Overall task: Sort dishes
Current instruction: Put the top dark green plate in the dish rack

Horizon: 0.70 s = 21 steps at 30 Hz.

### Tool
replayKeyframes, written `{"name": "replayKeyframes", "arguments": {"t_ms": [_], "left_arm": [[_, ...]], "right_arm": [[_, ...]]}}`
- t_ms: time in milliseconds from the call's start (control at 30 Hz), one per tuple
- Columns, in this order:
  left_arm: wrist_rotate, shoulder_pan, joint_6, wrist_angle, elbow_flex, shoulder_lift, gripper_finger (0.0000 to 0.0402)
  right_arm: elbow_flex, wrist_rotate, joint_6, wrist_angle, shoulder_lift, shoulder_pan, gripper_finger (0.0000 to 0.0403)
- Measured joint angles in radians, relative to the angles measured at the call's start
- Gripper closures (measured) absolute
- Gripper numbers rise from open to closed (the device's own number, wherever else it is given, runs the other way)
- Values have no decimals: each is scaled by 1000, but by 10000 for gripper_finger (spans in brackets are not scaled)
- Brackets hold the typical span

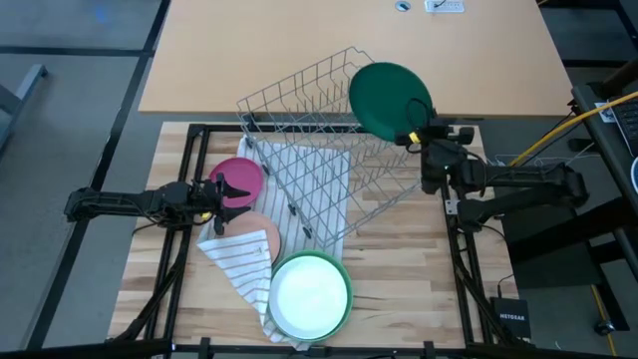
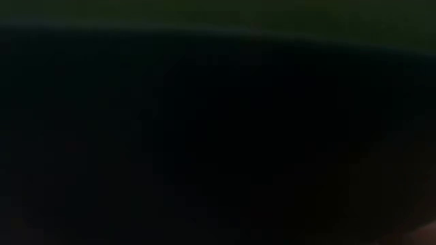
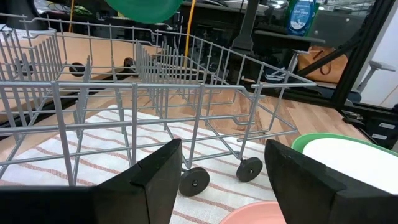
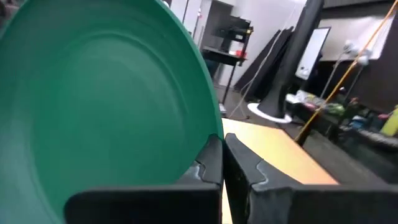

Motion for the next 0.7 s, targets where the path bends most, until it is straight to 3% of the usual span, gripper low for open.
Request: {"name": "replayKeyframes", "arguments": {"t_ms": [700], "left_arm": [[0,0,0,0,0,0,183]], "right_arm": [[0,-3,-544,1,0,-156,402]]}}
